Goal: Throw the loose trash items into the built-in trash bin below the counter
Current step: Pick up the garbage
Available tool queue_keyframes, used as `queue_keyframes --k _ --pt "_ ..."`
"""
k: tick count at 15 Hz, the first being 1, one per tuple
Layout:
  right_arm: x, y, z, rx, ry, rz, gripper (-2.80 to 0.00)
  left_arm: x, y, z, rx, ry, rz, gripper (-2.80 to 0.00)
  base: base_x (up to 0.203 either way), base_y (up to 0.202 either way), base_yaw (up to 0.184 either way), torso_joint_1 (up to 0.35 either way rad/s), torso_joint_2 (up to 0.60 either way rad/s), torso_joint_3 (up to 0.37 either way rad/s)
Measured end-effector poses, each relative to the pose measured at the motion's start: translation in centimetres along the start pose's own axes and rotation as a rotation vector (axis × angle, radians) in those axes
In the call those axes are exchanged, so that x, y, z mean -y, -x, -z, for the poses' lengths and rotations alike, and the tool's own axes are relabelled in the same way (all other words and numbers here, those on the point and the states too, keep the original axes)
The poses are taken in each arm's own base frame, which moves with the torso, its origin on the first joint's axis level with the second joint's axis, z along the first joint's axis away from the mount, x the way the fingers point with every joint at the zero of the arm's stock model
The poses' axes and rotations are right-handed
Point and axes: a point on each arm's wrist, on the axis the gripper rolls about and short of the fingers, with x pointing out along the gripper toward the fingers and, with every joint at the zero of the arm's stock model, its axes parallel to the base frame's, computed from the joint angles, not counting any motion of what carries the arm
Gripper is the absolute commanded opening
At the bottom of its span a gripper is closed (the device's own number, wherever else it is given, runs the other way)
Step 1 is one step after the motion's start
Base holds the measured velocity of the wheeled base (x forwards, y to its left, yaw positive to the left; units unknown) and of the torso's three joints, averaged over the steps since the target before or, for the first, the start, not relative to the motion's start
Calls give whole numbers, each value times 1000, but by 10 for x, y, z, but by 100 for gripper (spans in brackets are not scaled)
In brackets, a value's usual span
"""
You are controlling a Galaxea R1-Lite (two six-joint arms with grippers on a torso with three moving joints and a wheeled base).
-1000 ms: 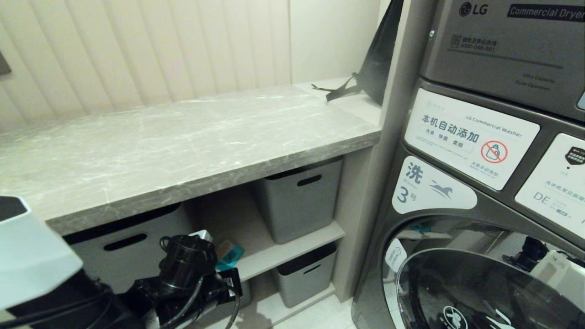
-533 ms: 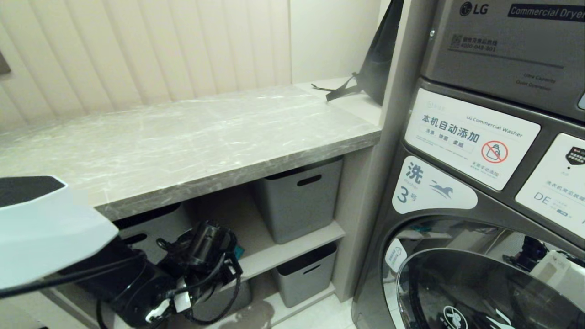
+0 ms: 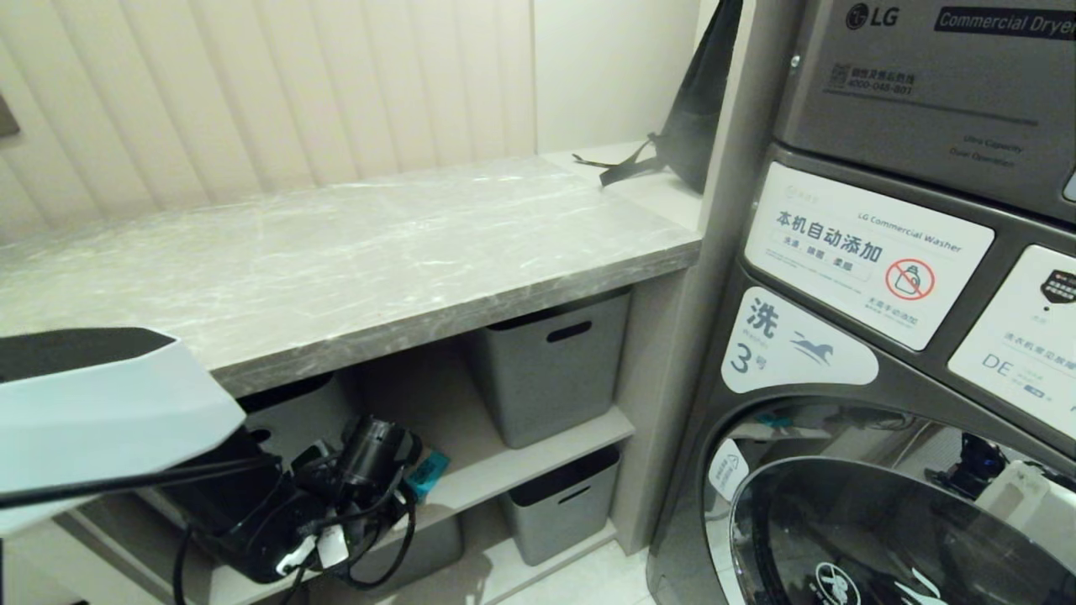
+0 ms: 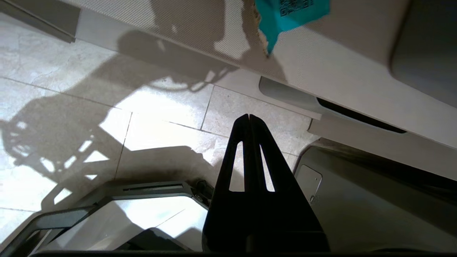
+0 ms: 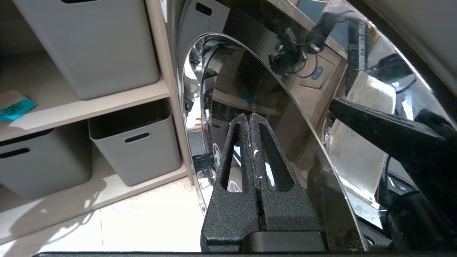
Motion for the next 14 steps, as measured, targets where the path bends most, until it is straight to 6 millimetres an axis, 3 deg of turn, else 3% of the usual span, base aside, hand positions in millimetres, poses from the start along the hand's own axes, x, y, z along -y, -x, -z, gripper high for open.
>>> queue_keyframes --k 6,7,14 --pt "0 0 0 0 0 0 -280 0 -17 -5 -24 22 -4 -276 0 0 0 0 0 0" --pt "0 0 0 0 0 0 -280 -2 -19 -6 -27 24 -18 0 0 0 0 0 0 0" --pt "0 0 0 0 0 0 -280 -17 -32 -13 -127 -81 -30 0 0 0 0 0 0 0"
